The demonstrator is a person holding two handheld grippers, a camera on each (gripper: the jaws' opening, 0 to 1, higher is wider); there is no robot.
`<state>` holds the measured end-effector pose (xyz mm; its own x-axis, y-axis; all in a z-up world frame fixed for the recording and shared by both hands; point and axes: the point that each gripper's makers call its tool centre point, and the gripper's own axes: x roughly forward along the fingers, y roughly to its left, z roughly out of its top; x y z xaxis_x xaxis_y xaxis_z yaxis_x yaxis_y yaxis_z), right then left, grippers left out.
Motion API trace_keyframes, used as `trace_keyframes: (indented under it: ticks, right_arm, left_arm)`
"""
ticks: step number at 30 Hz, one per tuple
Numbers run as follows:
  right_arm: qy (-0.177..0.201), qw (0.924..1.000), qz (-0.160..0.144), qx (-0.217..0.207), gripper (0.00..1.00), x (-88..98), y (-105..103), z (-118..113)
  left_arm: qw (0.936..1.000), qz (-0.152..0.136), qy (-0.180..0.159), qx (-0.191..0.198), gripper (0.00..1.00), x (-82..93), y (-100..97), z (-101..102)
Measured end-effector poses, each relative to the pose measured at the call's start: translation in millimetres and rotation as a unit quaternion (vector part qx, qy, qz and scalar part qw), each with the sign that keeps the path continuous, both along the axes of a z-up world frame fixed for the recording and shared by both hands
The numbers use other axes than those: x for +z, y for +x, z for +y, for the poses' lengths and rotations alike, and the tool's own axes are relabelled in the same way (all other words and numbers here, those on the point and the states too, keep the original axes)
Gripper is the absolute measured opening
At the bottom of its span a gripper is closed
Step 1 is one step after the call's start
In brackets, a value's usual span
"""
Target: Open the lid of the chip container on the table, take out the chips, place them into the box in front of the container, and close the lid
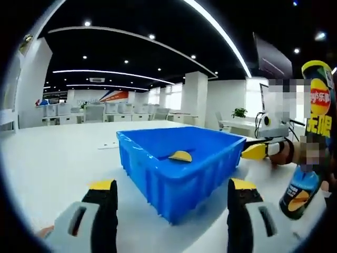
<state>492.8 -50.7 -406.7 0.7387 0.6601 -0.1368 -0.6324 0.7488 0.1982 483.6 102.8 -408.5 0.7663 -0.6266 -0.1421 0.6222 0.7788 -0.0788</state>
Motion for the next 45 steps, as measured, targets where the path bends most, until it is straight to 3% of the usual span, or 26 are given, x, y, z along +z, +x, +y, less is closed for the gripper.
trace_keyframes:
  ticks: [7,11,15,18,20,21,31,32,33,45]
  right_arm:
    - [-0.016,0.9999,0.003,0.000,0.67,-3.4,-0.6,4.3]
    - [-0.029,0.9996,-0.001,-0.005,0.65,-5.5,0.5,3.2]
    - [-0.032,0.9995,0.004,-0.006,0.58,-7.9,0.8,-1.1]
    - [-0.038,0.9993,0.003,-0.004,0.49,-8.7,-0.3,-0.4]
    - [-0.046,0.9989,0.008,-0.002,0.43,-10.7,-2.3,0.3]
    - [-0.067,0.9978,0.003,-0.004,0.42,-12.8,-0.7,-2.6]
    - [-0.124,0.9920,-0.024,0.002,0.27,-15.7,-2.3,-6.0]
    - [-0.136,0.9896,-0.029,-0.037,0.21,-14.6,4.1,-17.1]
    - [-0.139,0.9891,-0.044,-0.014,0.21,-13.8,0.9,-11.0]
    - [-0.127,0.9909,-0.043,-0.006,0.20,-9.4,-8.9,-6.7]
  left_arm:
    - [1.0000,-0.002,0.003,0.000,0.86,0.5,0.0,-1.7]
    - [1.0000,0.000,0.005,0.002,0.75,-0.5,-0.3,-1.0]
    - [1.0000,-0.002,0.007,-0.001,0.72,-0.6,-1.0,-1.9]
    - [1.0000,0.001,0.007,-0.004,0.62,-1.5,-2.6,-4.9]
    - [0.9999,0.008,0.010,-0.006,0.45,-3.6,-4.6,-5.6]
    - [0.9997,0.002,0.023,0.000,0.45,-3.3,-3.0,-3.6]
    - [0.9979,-0.016,0.062,-0.004,0.43,-2.0,-6.2,-2.7]
    - [0.9972,-0.019,0.071,0.013,0.41,-2.3,-3.5,2.4]
    - [0.9977,-0.019,0.065,-0.006,0.40,-1.7,-7.3,-3.3]
    - [0.9965,-0.036,0.075,-0.008,0.39,1.5,-9.5,-1.2]
